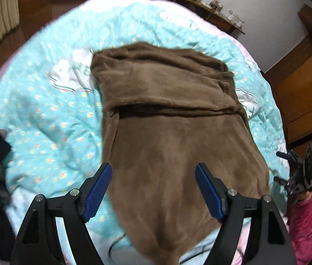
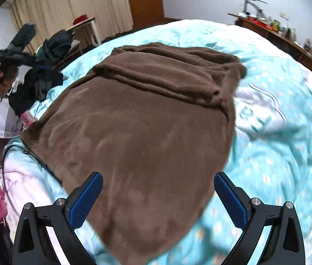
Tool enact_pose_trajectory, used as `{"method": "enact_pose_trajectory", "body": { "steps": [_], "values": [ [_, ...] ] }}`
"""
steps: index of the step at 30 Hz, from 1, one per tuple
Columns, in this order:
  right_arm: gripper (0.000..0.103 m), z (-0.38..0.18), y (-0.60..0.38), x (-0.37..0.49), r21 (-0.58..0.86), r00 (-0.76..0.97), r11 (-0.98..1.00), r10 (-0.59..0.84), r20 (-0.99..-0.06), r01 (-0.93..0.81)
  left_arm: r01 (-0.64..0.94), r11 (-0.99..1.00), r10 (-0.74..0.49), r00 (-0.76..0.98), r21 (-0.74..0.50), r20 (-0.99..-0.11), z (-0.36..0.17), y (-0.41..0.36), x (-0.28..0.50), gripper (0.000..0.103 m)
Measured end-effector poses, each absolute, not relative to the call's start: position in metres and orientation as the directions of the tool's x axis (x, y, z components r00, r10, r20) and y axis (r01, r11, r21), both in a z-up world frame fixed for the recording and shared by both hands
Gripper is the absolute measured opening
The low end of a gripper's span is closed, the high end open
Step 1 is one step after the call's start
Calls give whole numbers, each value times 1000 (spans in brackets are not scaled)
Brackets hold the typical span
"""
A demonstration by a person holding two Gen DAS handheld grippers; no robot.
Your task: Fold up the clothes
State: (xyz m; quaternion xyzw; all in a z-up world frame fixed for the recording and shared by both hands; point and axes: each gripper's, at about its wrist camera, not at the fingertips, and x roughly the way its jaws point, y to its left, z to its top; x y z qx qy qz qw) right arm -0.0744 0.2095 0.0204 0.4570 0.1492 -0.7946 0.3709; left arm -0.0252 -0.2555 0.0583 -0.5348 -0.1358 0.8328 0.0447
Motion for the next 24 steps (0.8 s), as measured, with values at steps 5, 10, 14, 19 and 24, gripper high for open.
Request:
{"method": "enact_pose_trajectory", "body": {
  "steps": [5, 10, 14, 19, 24],
  "values": [
    [102, 19, 240, -35, 145, -299, -680, -490, -819, 719, 29, -992, 95, -496, -126, -863, 99, -257, 36, 81],
    [102, 6, 247, -3, 42, -313, -651, -420, -852, 758, 23, -1000, -28, -489, 20, -872, 98, -257, 87, 81],
    [102, -8, 254, 2, 17, -320, -668, -378, -869, 744, 24, -999, -32, -445, 23, -895, 68, -252, 106, 81],
    [102, -15, 257, 0, 33, -315, -685, -376, -872, 728, -79, -996, -7, -343, 36, -939, 6, -215, 113, 81],
    [102, -18, 260, -3, 45, -317, -709, -370, -873, 703, -109, -993, -8, -298, 42, -955, -35, -193, 111, 81]
  ]
}}
